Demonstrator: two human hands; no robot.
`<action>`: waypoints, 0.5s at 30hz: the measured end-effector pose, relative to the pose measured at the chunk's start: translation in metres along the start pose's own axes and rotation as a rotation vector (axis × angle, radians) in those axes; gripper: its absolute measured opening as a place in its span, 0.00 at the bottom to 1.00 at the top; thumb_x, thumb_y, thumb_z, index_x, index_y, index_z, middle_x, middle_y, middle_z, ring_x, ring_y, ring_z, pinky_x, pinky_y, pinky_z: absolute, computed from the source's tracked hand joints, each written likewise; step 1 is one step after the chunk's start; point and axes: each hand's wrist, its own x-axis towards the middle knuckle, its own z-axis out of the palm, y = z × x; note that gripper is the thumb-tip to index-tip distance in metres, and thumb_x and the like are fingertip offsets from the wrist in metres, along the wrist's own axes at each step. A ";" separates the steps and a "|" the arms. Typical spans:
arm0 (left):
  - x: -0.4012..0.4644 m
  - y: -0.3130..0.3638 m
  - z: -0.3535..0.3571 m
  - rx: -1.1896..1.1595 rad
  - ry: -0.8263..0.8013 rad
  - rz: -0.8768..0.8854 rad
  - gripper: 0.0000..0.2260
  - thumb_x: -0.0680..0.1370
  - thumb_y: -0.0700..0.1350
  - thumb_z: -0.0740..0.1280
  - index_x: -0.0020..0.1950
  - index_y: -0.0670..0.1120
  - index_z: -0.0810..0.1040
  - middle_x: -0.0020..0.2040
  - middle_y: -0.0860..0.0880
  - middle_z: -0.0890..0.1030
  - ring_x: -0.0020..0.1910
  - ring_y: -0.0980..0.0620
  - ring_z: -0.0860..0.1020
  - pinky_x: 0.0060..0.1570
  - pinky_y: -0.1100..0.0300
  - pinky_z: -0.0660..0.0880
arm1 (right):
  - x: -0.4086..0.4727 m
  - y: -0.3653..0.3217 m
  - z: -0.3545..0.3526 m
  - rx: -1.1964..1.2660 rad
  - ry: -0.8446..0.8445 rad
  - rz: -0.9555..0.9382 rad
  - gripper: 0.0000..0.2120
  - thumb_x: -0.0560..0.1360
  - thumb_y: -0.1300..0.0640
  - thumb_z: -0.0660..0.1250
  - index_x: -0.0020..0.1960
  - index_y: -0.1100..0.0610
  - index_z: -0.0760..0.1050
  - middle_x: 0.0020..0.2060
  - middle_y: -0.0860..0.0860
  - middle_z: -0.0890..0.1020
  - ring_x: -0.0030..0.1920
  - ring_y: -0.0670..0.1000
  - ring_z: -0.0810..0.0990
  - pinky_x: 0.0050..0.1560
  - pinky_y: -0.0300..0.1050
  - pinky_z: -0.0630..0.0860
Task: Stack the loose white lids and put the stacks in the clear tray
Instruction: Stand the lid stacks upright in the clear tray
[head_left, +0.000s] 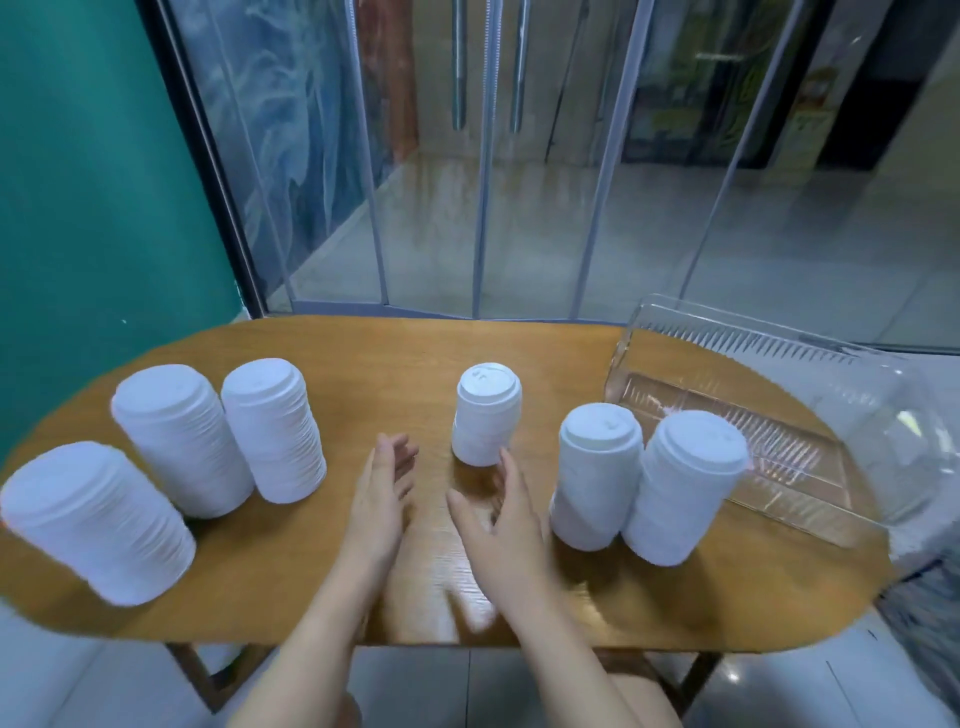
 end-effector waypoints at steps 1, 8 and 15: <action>-0.008 0.011 0.000 0.022 0.016 0.044 0.31 0.78 0.65 0.51 0.69 0.45 0.75 0.68 0.44 0.79 0.65 0.53 0.77 0.72 0.50 0.70 | -0.011 -0.012 -0.008 0.006 -0.006 -0.034 0.38 0.79 0.46 0.71 0.82 0.50 0.57 0.79 0.43 0.65 0.79 0.42 0.62 0.79 0.50 0.62; -0.049 0.106 0.031 0.184 -0.073 0.293 0.27 0.87 0.59 0.46 0.69 0.47 0.78 0.67 0.51 0.80 0.68 0.56 0.76 0.72 0.54 0.69 | -0.055 -0.101 -0.151 -0.068 0.281 -0.362 0.20 0.81 0.48 0.67 0.72 0.52 0.73 0.64 0.42 0.78 0.66 0.36 0.74 0.66 0.32 0.69; -0.059 0.146 0.136 0.640 -0.450 0.346 0.19 0.87 0.58 0.52 0.64 0.48 0.76 0.60 0.53 0.75 0.60 0.55 0.70 0.60 0.59 0.63 | -0.037 -0.054 -0.333 -0.362 0.725 -0.041 0.20 0.83 0.49 0.62 0.71 0.56 0.72 0.69 0.54 0.75 0.68 0.54 0.74 0.67 0.53 0.72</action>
